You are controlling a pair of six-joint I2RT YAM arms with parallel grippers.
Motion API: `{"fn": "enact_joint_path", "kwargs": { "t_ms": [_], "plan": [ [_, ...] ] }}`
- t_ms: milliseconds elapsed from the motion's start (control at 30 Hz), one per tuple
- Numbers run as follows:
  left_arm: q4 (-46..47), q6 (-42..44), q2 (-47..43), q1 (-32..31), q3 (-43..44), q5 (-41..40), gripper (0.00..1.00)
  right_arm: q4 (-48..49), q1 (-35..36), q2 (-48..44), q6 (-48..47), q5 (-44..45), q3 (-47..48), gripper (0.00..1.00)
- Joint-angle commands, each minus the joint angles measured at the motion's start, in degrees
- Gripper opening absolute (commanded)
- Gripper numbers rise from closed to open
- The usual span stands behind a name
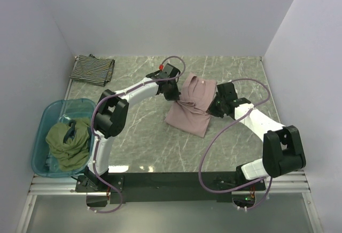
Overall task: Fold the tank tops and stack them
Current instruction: Fold the tank top
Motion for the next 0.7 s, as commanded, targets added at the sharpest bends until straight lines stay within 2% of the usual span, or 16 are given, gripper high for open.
{"fn": "enact_joint_path", "kwargs": {
  "t_ms": [0,467,567,600,667],
  "plan": [
    [1.61,1.48,-2.57,0.19,1.41,0.55,0.01,2.39,-0.56,-2.59,-1.14,0.57,2.73,0.0],
    [3.54,1.3,-0.73,0.72,2.99,1.43,0.01,3.35,-1.35,-0.84,-1.5,1.54,3.7,0.0],
    [3.63,1.65,0.59,1.07,3.78,1.95,0.03,4.05,-1.53,0.74,-1.58,2.58,4.05,0.13],
    [4.42,1.57,0.68,1.24,3.69,2.13,0.11,4.14,-1.53,1.53,-1.84,2.86,4.4,0.25],
    [6.0,1.65,0.33,1.33,2.12,2.57,0.23,4.14,-1.71,2.41,-2.2,3.21,4.92,0.41]
  ]
}}
